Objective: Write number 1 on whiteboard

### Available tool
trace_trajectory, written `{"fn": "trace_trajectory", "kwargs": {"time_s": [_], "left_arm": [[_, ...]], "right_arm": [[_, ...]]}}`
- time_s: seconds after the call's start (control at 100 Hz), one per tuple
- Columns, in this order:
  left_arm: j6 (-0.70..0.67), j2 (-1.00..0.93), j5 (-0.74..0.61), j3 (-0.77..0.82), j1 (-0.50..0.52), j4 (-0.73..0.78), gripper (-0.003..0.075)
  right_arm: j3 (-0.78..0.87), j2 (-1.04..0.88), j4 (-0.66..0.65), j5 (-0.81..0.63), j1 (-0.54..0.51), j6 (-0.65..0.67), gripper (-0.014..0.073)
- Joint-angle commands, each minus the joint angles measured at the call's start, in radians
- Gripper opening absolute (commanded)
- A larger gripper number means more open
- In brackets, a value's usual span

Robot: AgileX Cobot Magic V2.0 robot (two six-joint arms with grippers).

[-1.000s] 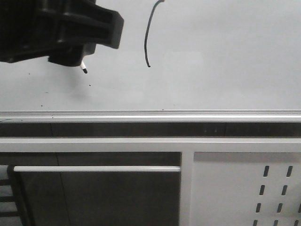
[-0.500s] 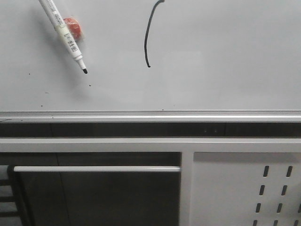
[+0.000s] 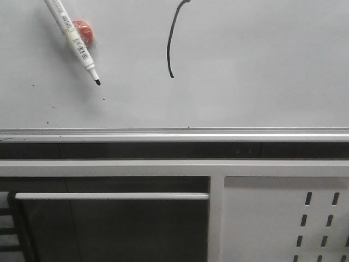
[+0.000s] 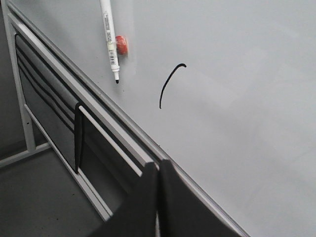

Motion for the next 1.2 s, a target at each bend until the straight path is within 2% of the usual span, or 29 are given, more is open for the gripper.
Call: {"fn": "trace_trajectory", "kwargs": {"time_s": [0.0, 0.26, 0.45, 0.71, 1.19], "left_arm": [[0.002, -0.005, 0.054, -0.030, -0.006, 0.077, -0.0018], [0.027, -0.005, 0.057, -0.030, -0.006, 0.078, -0.0018], [0.081, -0.005, 0.057, -0.030, -0.006, 0.078, -0.0018], [0.081, -0.005, 0.057, -0.030, -0.006, 0.122, -0.0018], [0.081, -0.005, 0.053, -0.030, -0.006, 0.130, -0.0018]], "right_arm": [[-0.023, 0.002, 0.009, -0.059, -0.007, -0.004, -0.0076], [-0.022, -0.028, 0.015, 0.092, -0.007, 0.059, -0.0069], [0.031, -0.222, 0.029, -0.007, -0.007, 0.060, -0.0069], [0.163, -0.519, 0.029, -0.020, -0.007, 0.060, -0.0070], [0.173, -0.489, 0.045, -0.022, -0.007, 0.060, -0.0071]]}}
